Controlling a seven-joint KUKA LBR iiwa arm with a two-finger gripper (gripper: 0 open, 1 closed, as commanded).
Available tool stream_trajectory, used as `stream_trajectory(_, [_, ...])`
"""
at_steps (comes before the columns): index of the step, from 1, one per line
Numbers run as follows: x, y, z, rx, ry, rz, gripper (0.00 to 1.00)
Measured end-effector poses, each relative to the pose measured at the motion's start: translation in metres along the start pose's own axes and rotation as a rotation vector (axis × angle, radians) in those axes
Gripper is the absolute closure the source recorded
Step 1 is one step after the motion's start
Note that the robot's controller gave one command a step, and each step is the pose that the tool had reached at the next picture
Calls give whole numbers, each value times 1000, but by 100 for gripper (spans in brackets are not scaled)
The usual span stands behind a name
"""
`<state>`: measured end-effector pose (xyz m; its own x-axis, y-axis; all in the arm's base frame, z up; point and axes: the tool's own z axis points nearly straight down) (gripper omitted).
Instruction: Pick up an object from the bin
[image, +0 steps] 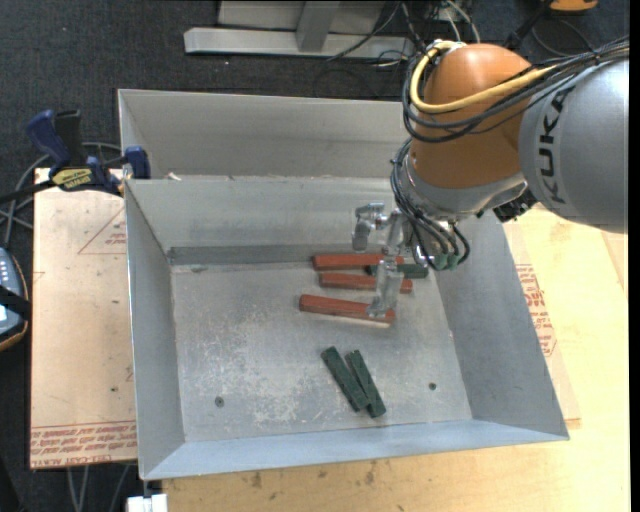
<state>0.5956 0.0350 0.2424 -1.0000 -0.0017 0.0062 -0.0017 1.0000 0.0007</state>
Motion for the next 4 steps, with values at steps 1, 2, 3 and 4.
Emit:
stream_trajectory(1, [44,-11,110,0,3,-57,0])
stream_trajectory(2, [91,-37,169,0,-3,-164,0])
stream_trajectory(3, [51,-5,130,-2,-15,-116,0])
stream_trajectory(4, [91,-27,173,0,-6,-323,0])
